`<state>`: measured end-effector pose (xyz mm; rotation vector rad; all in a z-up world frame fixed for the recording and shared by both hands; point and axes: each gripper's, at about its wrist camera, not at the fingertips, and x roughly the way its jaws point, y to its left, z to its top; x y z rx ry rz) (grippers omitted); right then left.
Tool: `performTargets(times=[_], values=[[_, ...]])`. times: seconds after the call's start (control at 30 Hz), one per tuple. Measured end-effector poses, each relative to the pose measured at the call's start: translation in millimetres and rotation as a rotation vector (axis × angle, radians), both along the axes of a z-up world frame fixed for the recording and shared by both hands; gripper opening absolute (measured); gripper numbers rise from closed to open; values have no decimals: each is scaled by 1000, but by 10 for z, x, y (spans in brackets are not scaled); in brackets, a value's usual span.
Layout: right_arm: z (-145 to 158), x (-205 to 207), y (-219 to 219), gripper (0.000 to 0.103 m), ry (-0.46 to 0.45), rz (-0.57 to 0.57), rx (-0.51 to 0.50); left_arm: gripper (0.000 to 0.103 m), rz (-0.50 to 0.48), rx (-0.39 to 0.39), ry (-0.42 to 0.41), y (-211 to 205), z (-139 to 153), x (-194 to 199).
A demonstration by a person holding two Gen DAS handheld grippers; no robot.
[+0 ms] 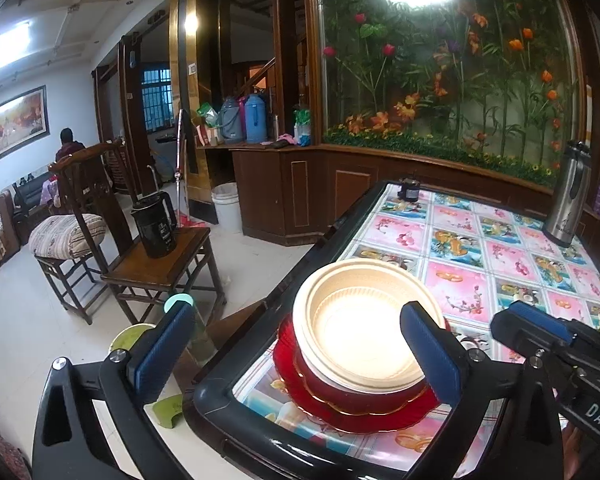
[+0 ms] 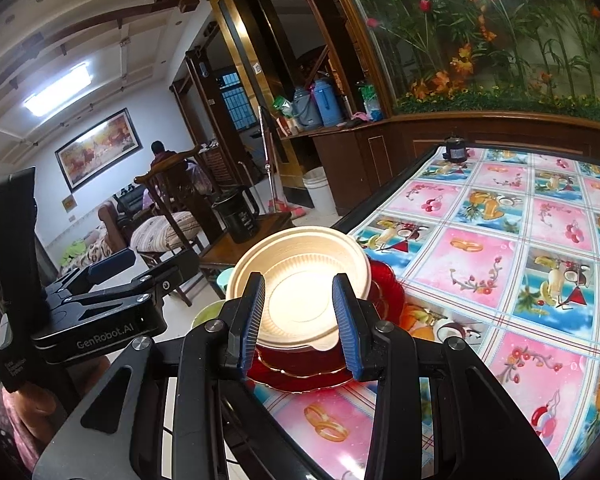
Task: Organize plates and bowls
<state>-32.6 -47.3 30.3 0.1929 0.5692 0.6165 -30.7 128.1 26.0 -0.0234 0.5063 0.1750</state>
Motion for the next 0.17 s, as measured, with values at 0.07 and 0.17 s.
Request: performTargets(times=[0.07, 0.17], values=[[-10, 13, 14, 35, 6, 4, -3, 102, -13, -14, 7, -4, -5, 12], [-23, 20, 21, 35, 17, 3, 1, 102, -10, -10, 23, -12, -29, 35]])
